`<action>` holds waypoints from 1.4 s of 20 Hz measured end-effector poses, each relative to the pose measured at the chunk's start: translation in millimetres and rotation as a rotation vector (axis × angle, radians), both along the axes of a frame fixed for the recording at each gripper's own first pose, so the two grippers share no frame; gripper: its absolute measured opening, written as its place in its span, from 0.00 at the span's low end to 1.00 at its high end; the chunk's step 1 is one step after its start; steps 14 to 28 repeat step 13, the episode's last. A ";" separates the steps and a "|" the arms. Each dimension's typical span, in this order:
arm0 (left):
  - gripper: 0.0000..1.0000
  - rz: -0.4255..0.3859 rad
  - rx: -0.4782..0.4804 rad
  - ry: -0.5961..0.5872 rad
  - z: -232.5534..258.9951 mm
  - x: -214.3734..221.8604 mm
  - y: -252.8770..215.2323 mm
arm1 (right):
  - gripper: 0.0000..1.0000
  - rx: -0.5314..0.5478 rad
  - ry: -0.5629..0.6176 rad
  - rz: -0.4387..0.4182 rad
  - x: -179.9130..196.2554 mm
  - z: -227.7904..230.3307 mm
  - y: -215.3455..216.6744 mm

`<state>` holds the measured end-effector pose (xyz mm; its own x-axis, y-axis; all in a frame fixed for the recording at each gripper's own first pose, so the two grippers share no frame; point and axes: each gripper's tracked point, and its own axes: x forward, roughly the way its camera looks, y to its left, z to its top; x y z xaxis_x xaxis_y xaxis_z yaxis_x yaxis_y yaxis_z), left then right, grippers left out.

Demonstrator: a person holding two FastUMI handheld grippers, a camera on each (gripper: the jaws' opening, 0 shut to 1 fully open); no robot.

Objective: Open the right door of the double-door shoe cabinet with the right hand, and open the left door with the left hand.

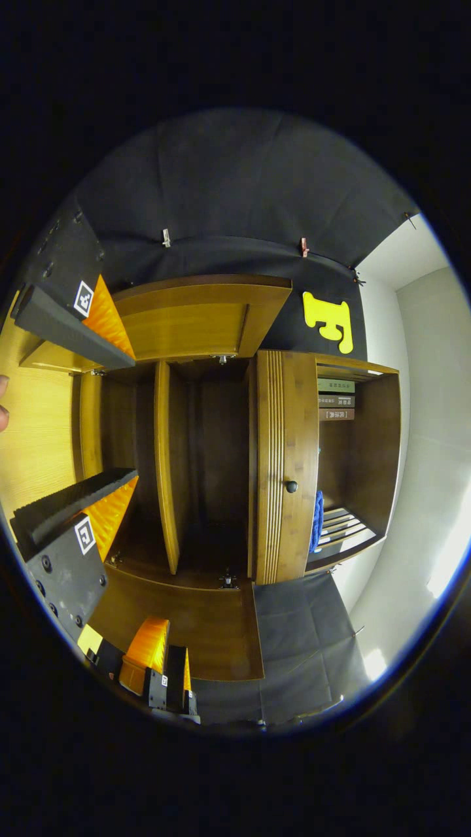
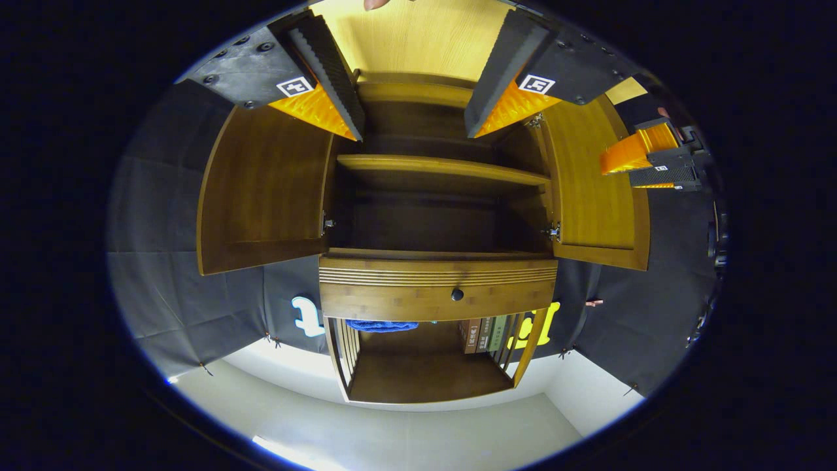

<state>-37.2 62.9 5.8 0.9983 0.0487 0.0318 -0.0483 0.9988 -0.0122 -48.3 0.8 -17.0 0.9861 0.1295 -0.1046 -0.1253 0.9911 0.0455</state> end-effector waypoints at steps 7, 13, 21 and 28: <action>0.92 0.002 -0.002 -0.002 4.1 0.7 2.4 | 1.00 -0.022 -0.013 -0.004 3.3 6.7 -2.4; 0.92 0.011 -0.009 0.001 4.7 2.3 6.2 | 0.97 -0.030 -0.017 -0.008 7.8 10.1 -5.3; 0.92 0.011 -0.009 0.001 4.7 2.3 6.2 | 0.97 -0.030 -0.017 -0.008 7.8 10.1 -5.3; 0.92 0.011 -0.009 0.001 4.7 2.3 6.2 | 0.97 -0.030 -0.017 -0.008 7.8 10.1 -5.3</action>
